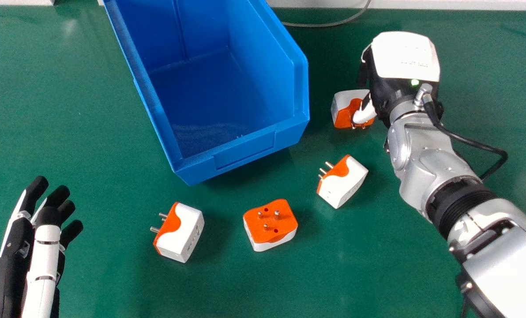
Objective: Pick all objects and put in blue box
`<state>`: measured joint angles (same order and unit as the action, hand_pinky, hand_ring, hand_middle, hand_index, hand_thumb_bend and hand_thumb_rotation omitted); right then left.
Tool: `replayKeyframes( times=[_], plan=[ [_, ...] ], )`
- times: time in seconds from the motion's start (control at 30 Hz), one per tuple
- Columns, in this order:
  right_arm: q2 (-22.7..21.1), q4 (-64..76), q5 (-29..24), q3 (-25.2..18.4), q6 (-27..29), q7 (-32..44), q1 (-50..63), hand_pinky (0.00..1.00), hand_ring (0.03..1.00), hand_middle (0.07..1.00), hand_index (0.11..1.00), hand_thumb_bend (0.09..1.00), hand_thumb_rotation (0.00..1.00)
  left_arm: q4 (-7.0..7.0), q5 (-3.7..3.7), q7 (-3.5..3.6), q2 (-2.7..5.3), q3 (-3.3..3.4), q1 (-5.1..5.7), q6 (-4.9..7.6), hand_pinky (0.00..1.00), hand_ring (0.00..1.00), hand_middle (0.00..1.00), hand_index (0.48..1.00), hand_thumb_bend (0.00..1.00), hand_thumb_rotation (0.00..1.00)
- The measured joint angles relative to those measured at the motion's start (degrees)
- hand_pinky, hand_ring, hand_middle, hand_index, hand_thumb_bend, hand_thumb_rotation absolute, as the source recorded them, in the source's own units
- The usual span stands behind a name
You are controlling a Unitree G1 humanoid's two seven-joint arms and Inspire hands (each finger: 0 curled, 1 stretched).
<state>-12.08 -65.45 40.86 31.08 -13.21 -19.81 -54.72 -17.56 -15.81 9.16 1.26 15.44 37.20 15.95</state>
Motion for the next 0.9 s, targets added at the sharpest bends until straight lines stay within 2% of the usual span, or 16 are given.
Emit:
replayKeyframes(
  times=[0.13, 0.23, 0.33, 0.43, 0.53, 0.6, 0.67, 0.8, 0.9],
  plan=[
    [-1.0, 0.5, 1.4, 0.9, 0.0, 0.0, 0.1, 0.25, 0.411, 0.495, 0.540, 0.499, 0.00, 0.05, -0.01, -0.09, 0.00, 0.06, -0.22, -0.06, 0.86, 0.89, 0.88, 0.907, 0.47, 0.72],
    [-1.0, 1.6, -1.0, -1.7, 0.1, 0.0, 0.3, 0.28, 0.428, 0.507, 0.521, 0.498, 0.00, 0.06, 0.03, -0.18, 0.01, 0.06, -0.22, -0.12, 0.86, 0.89, 0.89, 0.907, 0.48, 0.72],
    [-1.4, 1.9, 0.4, -0.4, -0.5, 0.4, 0.3, 0.31, 0.438, 0.518, 0.509, 0.498, 0.00, 0.22, -0.02, -0.16, 0.01, 0.06, -0.37, -0.11, 0.86, 0.89, 0.89, 0.909, 0.48, 0.72],
    [-1.4, 2.7, -0.6, -1.9, -0.6, 0.5, 0.5, 0.31, 0.442, 0.521, 0.505, 0.498, 0.00, 0.28, -0.02, -0.14, 0.01, 0.06, -0.43, -0.11, 0.86, 0.89, 0.89, 0.909, 0.48, 0.72],
    [-1.6, 2.6, 0.6, -0.6, -1.1, 0.8, 0.6, 0.32, 0.446, 0.523, 0.502, 0.498, 0.00, 0.47, -0.07, 0.03, 0.00, 0.09, -0.40, -0.11, 0.86, 0.89, 0.89, 0.910, 0.48, 0.72],
    [-1.2, 3.0, -1.6, -2.4, -0.5, 1.0, 0.7, 0.32, 0.441, 0.518, 0.517, 0.495, 0.00, 0.41, -0.06, 0.03, 0.00, 0.08, -0.44, -0.22, 0.86, 0.89, 0.89, 0.910, 0.48, 0.72],
    [-1.0, 3.0, -2.5, -3.6, -0.4, 1.0, 0.7, 0.31, 0.438, 0.513, 0.531, 0.493, 0.00, 0.39, -0.04, -0.07, 0.01, 0.08, -0.42, -0.43, 0.86, 0.89, 0.89, 0.911, 0.48, 0.72],
    [-1.3, 2.8, 0.4, -0.9, -1.1, 0.8, 0.7, 0.32, 0.441, 0.514, 0.530, 0.493, 0.00, 0.11, 0.15, -0.64, 0.01, 0.07, -0.43, -0.70, 0.86, 0.89, 0.89, 0.910, 0.49, 0.72],
    [-1.4, 2.9, -0.1, -1.5, 0.0, 0.7, 0.7, 0.31, 0.437, 0.505, 0.538, 0.492, 0.00, -0.12, 0.18, -0.66, 0.00, 0.03, -0.45, -1.01, 0.86, 0.89, 0.89, 0.909, 0.49, 0.73]
  ],
)
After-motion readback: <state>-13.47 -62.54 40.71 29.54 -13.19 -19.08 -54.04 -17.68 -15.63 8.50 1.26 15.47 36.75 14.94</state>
